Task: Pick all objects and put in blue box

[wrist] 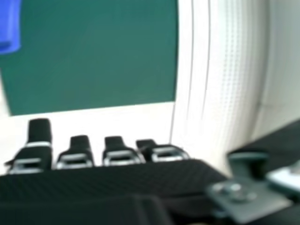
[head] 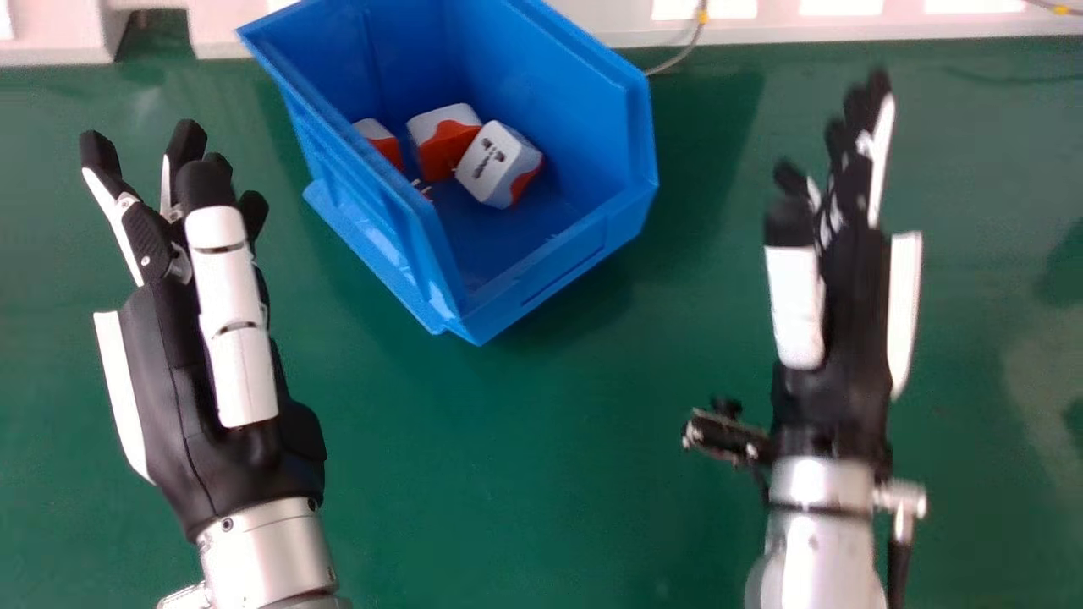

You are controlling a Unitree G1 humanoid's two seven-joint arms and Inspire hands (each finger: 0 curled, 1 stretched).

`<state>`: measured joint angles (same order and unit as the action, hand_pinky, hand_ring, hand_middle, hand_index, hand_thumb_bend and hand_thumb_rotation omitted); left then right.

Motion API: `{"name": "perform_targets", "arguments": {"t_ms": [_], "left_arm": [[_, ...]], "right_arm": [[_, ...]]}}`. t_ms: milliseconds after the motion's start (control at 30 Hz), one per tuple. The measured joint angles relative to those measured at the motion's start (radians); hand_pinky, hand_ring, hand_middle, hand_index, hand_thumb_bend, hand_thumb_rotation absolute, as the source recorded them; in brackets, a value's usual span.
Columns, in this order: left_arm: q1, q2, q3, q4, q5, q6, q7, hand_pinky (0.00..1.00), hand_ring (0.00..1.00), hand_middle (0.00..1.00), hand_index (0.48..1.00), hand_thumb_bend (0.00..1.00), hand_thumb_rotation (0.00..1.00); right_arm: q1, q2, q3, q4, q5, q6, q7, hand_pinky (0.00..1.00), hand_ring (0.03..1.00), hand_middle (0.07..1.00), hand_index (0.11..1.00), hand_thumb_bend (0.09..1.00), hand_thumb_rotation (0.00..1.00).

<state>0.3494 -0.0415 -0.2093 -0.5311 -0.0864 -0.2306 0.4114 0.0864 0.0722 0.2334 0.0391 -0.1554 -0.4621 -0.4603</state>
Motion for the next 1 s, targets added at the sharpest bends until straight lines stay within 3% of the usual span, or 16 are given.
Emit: {"name": "perform_targets", "arguments": {"t_ms": [433, 1000], "left_arm": [[0.000, 0.000, 0.002, 0.002, -0.003, 0.000, 0.002, 0.93, 0.95, 0.95, 0.923, 0.57, 0.75], [-0.003, 0.000, 0.002, 0.001, -0.010, 0.000, 0.002, 0.92, 0.95, 0.95, 0.923, 0.57, 0.74]], "right_arm": [[0.063, -0.004, 0.032, -0.019, -0.050, -0.021, 0.007, 0.92, 1.000, 1.000, 1.000, 0.678, 1.00], [0.063, -0.004, 0.033, -0.048, -0.128, -0.008, -0.027, 0.92, 0.998, 1.000, 1.000, 0.675, 1.00]]}}
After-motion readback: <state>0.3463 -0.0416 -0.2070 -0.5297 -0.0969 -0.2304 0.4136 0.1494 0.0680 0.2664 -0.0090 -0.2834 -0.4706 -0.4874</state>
